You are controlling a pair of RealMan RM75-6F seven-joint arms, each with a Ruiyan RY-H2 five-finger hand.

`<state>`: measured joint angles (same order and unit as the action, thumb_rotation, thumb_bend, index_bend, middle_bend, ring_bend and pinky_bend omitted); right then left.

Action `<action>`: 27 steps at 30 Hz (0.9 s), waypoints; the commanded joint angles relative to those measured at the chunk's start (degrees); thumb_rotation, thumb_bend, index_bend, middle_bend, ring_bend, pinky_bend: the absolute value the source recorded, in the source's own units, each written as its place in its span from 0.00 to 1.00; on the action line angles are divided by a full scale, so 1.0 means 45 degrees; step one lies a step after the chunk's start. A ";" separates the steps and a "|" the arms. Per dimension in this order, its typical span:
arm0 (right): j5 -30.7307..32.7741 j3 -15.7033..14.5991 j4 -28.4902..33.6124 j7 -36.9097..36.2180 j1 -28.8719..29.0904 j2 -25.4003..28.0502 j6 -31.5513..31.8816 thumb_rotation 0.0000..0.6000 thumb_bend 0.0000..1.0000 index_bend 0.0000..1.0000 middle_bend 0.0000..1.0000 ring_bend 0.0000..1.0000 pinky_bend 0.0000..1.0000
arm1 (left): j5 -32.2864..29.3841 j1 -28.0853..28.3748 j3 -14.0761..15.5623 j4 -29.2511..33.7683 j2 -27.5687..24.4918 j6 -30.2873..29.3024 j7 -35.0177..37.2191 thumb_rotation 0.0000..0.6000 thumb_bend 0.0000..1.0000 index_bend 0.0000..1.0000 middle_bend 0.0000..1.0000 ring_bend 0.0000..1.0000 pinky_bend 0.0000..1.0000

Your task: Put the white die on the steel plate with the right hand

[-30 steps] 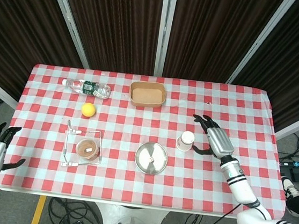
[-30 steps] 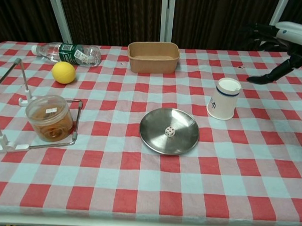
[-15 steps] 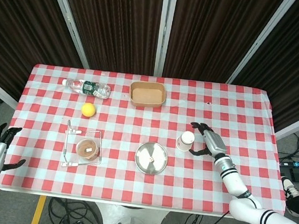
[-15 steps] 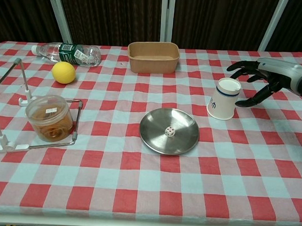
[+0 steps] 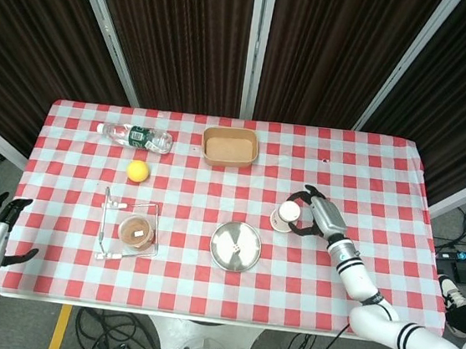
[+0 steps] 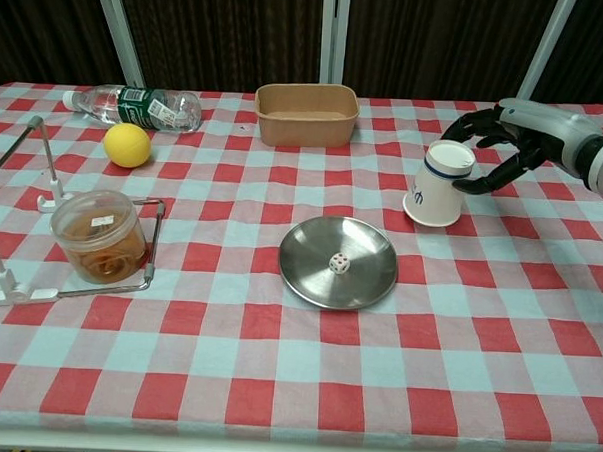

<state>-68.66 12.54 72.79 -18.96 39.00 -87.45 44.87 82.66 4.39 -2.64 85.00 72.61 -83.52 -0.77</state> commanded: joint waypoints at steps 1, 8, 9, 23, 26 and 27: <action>-0.1620 -0.0026 0.1471 -0.0914 -0.0307 0.0687 0.1184 1.00 0.31 0.54 0.28 0.04 0.09 | 0.0005 0.0002 0.0004 0.0002 -0.0003 0.0001 -0.0012 1.00 0.07 0.16 0.16 0.02 0.02; -0.3006 -0.0541 0.2151 -0.1075 0.0337 0.0507 0.0885 1.00 0.30 0.55 0.30 0.06 0.09 | 0.0027 -0.0047 0.0037 0.0010 0.0027 -0.0063 -0.0013 1.00 0.07 0.16 0.16 0.02 0.02; -0.3010 -0.0593 0.2053 -0.0936 0.0456 0.0334 0.0746 1.00 0.31 0.55 0.30 0.06 0.09 | 0.0030 -0.0070 0.0056 0.0010 0.0024 -0.0079 -0.0004 1.00 0.07 0.16 0.16 0.02 0.02; -0.2476 -0.1077 0.0957 0.1017 0.1231 -0.1256 -0.0179 1.00 0.30 0.55 0.29 0.06 0.09 | -0.0044 -0.0151 0.0117 -0.0294 0.0174 0.0007 0.0331 1.00 0.07 0.16 0.16 0.02 0.02; -0.2188 -0.1000 0.0497 0.1323 0.1326 -0.1507 -0.0278 1.00 0.31 0.55 0.29 0.06 0.09 | -0.0031 -0.0154 0.0107 -0.0335 0.0197 -0.0006 0.0380 1.00 0.07 0.16 0.16 0.02 0.02; -0.2057 -0.0942 0.0249 0.1454 0.1347 -0.1644 -0.0261 1.00 0.31 0.55 0.29 0.06 0.09 | -0.0030 -0.0160 0.0106 -0.0351 0.0201 -0.0014 0.0403 1.00 0.07 0.16 0.16 0.02 0.02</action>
<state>-78.72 8.01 75.09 -13.21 44.80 -94.07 43.84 82.52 3.68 -2.16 83.46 73.50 -83.56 1.01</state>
